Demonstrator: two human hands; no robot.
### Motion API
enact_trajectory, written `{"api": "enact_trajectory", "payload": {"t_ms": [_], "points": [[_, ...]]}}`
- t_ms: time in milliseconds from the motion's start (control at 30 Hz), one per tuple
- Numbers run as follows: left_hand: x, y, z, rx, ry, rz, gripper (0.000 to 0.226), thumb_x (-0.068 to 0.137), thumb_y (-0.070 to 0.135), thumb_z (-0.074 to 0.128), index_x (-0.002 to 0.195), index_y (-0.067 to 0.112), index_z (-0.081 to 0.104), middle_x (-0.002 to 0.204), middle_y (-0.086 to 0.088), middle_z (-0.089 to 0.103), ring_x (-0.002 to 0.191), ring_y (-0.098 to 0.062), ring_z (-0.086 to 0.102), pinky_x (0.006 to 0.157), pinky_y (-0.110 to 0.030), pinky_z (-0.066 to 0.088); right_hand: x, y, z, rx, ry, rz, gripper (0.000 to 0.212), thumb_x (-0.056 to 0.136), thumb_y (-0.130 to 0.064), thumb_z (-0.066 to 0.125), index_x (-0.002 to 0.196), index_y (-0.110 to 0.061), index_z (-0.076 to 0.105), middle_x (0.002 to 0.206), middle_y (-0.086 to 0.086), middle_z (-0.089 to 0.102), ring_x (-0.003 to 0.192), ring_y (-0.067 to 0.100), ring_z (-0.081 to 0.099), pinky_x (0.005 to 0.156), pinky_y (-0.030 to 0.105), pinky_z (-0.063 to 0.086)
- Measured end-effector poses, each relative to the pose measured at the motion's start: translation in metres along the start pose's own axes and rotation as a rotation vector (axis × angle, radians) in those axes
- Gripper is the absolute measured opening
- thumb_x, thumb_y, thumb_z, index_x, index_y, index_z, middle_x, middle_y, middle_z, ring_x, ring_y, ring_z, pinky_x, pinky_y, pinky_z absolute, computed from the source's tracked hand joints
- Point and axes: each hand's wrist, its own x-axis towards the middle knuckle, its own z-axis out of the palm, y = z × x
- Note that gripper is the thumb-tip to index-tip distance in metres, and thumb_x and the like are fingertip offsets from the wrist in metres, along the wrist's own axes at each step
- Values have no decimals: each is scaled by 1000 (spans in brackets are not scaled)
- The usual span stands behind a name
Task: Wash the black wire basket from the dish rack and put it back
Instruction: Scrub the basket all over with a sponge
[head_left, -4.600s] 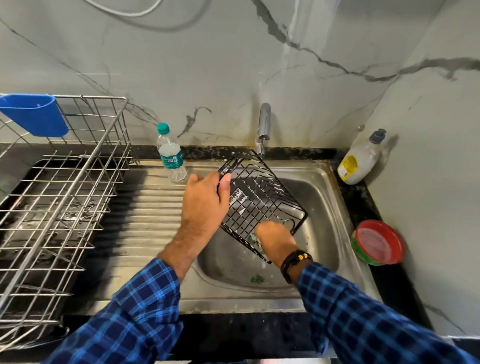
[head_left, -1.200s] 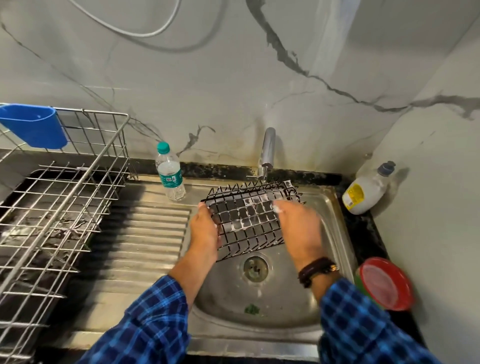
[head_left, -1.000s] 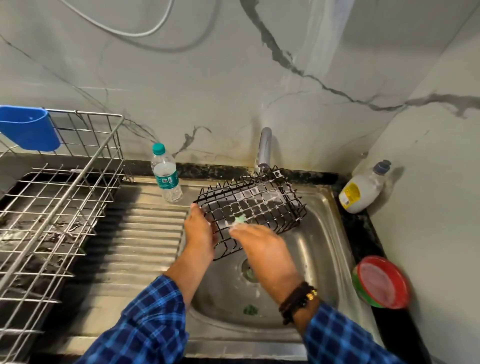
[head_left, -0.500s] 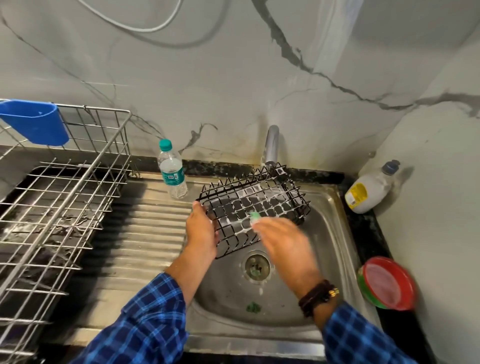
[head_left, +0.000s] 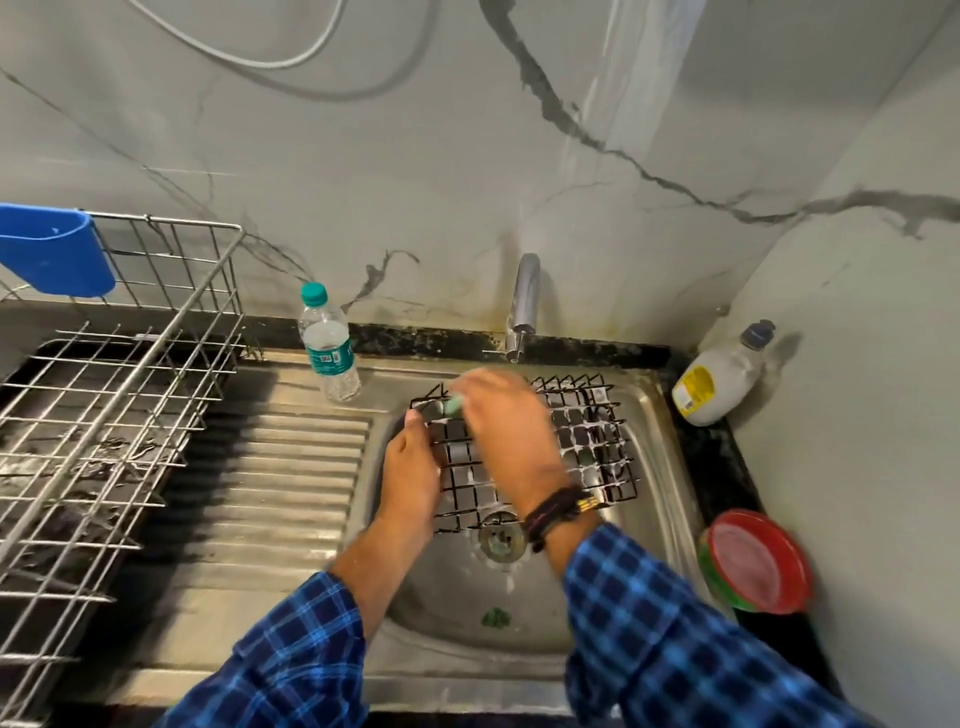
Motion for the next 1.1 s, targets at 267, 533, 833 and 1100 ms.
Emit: {"api": "enact_trajectory", "payload": {"t_ms": [267, 533, 833, 1100], "points": [[-14, 7, -3, 96, 74, -13, 45, 108, 41, 28, 98, 20, 67, 85, 1, 73, 82, -18, 66, 72, -33, 53, -6, 43, -13, 73, 100, 469, 20, 97, -12, 59, 110, -17, 73, 107, 1, 72, 94, 11, 65, 77, 9, 44], [-12, 4, -15, 70, 90, -33, 52, 102, 56, 30, 122, 24, 65, 113, -5, 71, 111, -24, 64, 105, -52, 48, -15, 14, -8, 73, 38, 198, 31, 91, -10, 63, 121, -15, 67, 117, 2, 69, 101, 11, 64, 87, 19, 51], [-17, 6, -7, 35, 144, -96, 63, 98, 62, 31, 135, 19, 57, 134, -16, 61, 127, -34, 56, 110, -58, 41, -30, 26, 5, 181, 89, 360, 26, 91, -1, 60, 110, -12, 74, 109, 7, 70, 100, 23, 64, 88, 31, 52], [-7, 4, 1, 8, 130, -84, 52, 107, 44, 28, 132, 11, 59, 126, -18, 65, 119, -32, 60, 106, -49, 46, -55, 19, -3, 118, 9, 80, 36, 78, -5, 80, 111, -18, 73, 115, -1, 72, 107, 12, 67, 99, 28, 52]]}}
